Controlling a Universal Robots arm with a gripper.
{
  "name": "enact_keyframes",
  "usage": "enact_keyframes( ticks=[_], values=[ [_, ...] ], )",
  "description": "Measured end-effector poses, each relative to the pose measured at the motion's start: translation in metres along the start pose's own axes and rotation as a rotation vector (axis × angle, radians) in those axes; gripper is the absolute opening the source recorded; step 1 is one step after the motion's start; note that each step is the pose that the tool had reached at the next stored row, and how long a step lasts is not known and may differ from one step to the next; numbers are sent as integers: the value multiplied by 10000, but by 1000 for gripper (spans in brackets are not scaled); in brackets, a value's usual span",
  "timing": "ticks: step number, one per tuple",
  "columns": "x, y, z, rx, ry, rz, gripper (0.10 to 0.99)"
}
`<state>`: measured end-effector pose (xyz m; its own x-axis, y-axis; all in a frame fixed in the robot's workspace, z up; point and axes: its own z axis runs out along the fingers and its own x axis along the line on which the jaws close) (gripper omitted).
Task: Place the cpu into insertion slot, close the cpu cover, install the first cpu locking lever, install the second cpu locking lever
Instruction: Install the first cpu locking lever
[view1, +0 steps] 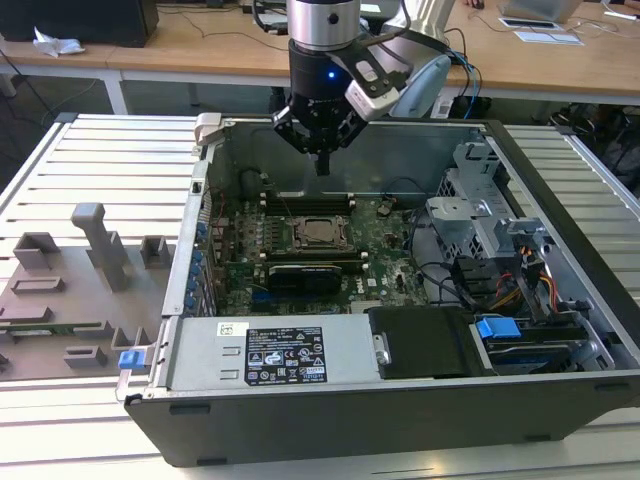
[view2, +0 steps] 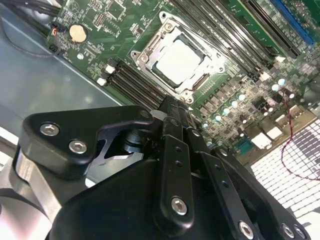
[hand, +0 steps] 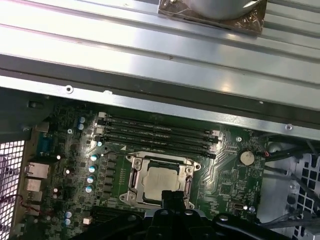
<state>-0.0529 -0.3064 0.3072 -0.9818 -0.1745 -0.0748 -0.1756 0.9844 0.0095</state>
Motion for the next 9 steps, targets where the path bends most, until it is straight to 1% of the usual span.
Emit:
enact_keyframes(
  ticks=[4,6,9],
  values=[
    [0,0,0,-30,3,-403,106],
    [0,0,0,-59,6,-783,106],
    [0,0,0,-83,10,-1103,106]
  ],
)
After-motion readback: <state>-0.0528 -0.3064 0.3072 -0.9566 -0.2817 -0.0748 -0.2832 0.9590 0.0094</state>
